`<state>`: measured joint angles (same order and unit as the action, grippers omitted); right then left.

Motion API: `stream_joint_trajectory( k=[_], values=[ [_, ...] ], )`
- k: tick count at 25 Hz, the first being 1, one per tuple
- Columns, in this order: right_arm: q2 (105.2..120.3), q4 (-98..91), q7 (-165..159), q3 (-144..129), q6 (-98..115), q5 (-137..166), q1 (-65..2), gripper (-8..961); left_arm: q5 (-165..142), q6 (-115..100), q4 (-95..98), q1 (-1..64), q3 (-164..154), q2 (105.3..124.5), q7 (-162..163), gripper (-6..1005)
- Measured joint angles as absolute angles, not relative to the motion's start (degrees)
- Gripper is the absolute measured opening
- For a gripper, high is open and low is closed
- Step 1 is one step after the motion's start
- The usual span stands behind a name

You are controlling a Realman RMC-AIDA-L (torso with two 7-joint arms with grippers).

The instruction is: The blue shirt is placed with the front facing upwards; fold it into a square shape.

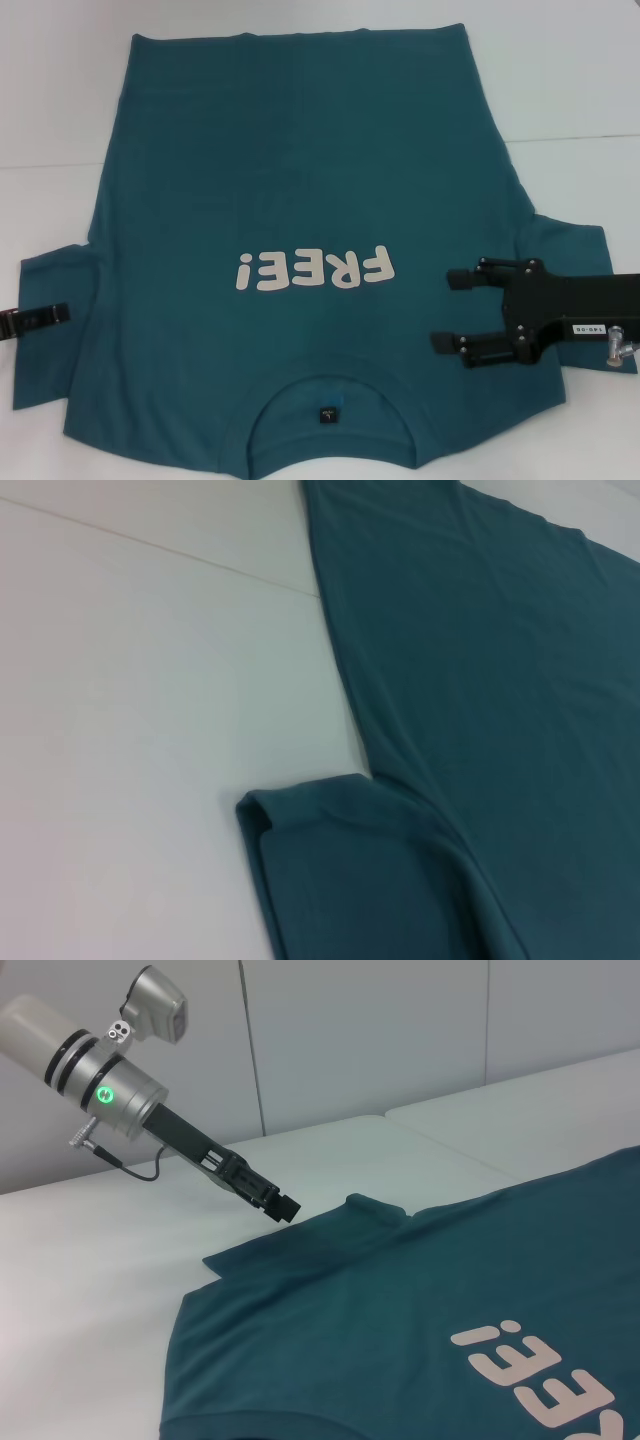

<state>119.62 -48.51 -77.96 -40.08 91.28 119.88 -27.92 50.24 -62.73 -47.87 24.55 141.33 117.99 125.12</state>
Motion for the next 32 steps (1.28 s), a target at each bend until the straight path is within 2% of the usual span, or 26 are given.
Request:
stream_joint_trajectory(
  k=[11, 17, 32],
  values=[
    [119.62, -48.5, -78.4, -40.5, 90.4, 119.9, -28.1, 927, 50.2, -63.0, -47.4, 24.8, 141.9, 117.85, 124.8, 897],
    [119.62, -48.5, -78.4, -40.5, 90.4, 119.9, -28.1, 926, 50.2, -61.4, -47.6, 24.3, 142.9, 117.84, 124.9, 849],
    [119.62, -48.5, -78.4, -40.4, 90.3, 119.9, -28.1, 926, 50.2, -62.0, -44.1, 25.8, 141.2, 117.53, 124.5, 846]
  ],
)
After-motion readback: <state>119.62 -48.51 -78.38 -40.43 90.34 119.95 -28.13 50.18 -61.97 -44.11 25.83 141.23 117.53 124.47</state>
